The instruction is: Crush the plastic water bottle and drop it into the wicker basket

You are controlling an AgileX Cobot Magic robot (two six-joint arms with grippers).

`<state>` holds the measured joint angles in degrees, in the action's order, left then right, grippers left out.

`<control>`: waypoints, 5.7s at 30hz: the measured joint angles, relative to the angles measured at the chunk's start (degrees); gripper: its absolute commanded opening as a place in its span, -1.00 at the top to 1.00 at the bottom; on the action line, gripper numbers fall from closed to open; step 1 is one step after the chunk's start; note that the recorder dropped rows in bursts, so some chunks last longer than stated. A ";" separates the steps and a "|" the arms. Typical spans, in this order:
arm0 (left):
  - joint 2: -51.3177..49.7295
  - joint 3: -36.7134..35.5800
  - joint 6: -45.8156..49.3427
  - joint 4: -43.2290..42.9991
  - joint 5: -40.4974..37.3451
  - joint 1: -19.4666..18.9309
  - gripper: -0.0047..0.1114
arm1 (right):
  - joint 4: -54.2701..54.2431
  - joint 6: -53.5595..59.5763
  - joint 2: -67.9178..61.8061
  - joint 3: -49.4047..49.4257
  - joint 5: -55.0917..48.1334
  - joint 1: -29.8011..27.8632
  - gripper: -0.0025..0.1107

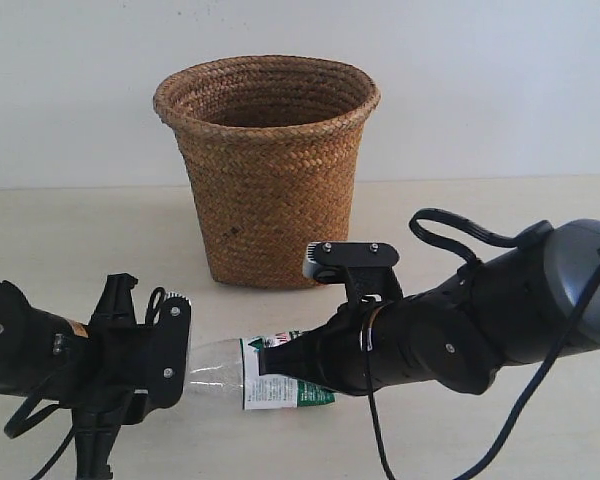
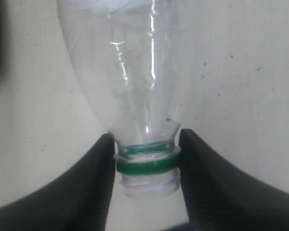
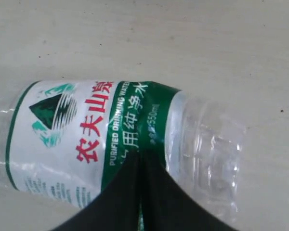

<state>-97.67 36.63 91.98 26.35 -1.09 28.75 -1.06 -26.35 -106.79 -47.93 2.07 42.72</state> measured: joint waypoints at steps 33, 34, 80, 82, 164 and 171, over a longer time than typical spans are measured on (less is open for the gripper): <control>0.00 0.00 0.11 0.00 0.02 0.00 0.85 | 0.00 -0.12 9.75 -0.42 -6.44 2.06 0.93; 0.00 0.00 0.11 0.00 0.02 0.00 0.85 | 0.00 -0.12 9.75 -0.71 -6.44 2.41 0.93; 0.00 0.00 0.01 0.00 0.52 0.00 0.85 | -0.25 -1.24 -3.20 -6.72 0.96 5.30 0.93; 0.00 -0.03 0.01 0.00 0.41 0.00 0.85 | -0.25 -1.37 -3.98 -6.81 1.25 5.30 0.93; 6.92 -0.03 -1.37 -0.23 1.09 0.45 0.85 | -19.66 18.11 56.14 47.49 36.39 3.69 0.94; 14.00 -0.03 -1.46 -0.23 -3.92 3.53 0.85 | -24.46 20.32 56.14 47.49 40.44 3.69 0.94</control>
<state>-83.68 36.59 90.53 26.12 -5.01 32.28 -25.52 -6.03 -50.65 -0.45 42.51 46.41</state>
